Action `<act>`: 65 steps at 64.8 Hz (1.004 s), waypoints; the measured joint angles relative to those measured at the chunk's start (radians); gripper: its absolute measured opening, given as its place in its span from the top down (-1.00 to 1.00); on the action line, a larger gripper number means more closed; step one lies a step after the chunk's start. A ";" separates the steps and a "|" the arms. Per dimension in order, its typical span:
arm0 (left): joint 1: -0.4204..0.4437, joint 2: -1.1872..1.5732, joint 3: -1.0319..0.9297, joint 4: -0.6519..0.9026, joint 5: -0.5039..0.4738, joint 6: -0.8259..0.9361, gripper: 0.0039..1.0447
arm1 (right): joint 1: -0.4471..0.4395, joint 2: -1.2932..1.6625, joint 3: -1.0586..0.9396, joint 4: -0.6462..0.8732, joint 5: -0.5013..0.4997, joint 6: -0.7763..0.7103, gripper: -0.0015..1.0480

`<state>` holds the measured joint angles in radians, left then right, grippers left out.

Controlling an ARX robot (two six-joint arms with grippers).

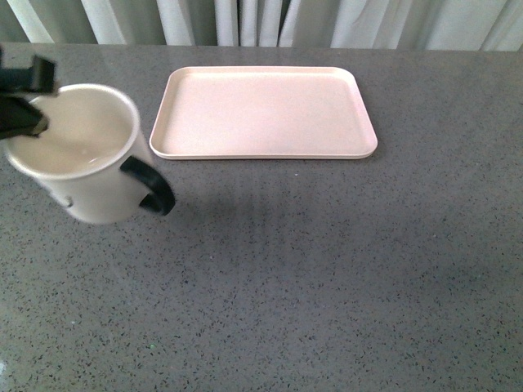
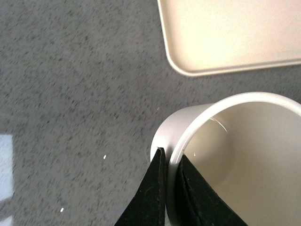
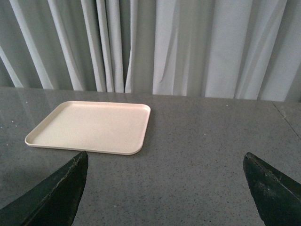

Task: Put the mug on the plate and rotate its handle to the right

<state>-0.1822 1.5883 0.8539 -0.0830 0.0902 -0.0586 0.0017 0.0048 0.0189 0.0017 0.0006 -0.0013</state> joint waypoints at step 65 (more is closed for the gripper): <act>-0.156 0.610 0.768 -0.170 0.042 -0.142 0.96 | 0.000 0.000 0.000 0.000 0.000 0.000 -0.82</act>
<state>-0.3386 2.1983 1.6218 -0.2527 0.1318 -0.2001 0.0017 0.0048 0.0189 0.0017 0.0006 -0.0010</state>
